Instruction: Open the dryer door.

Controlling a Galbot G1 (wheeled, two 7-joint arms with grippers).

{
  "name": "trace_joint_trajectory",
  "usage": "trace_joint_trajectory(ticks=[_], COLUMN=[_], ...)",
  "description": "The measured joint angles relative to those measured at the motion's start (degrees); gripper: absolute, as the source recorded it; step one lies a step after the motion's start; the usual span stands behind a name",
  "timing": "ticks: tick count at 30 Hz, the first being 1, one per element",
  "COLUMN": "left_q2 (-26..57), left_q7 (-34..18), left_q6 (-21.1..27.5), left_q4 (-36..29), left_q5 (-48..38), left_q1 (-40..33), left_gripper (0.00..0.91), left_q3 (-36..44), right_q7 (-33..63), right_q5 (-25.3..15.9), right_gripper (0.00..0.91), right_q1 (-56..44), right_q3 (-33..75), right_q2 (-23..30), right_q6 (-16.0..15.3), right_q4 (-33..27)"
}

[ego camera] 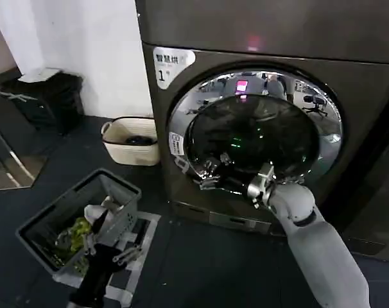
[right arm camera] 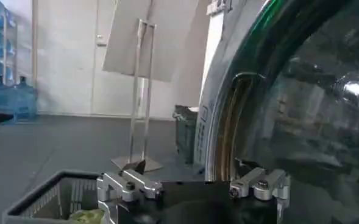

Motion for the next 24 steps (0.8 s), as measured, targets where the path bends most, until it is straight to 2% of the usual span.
trace_joint_trajectory(ticks=[10, 24], left_q2=[0.00, 0.00], left_q7=[0.07, 0.05], left_q6=[0.39, 0.77], left_q4=[-0.57, -0.50], left_q5=[0.88, 0.28], left_q1=[-0.22, -0.76], left_gripper=[0.907, 0.907], left_q3=[0.02, 0.02], right_q7=[3.09, 3.80], right_q5=[1.25, 0.96], right_gripper=[0.907, 0.907], right_q1=[4.10, 6.73], right_q3=[-3.26, -6.65], right_q2=[2.91, 5.97], right_q6=[-0.02, 0.05], right_q4=[-3.91, -7.65])
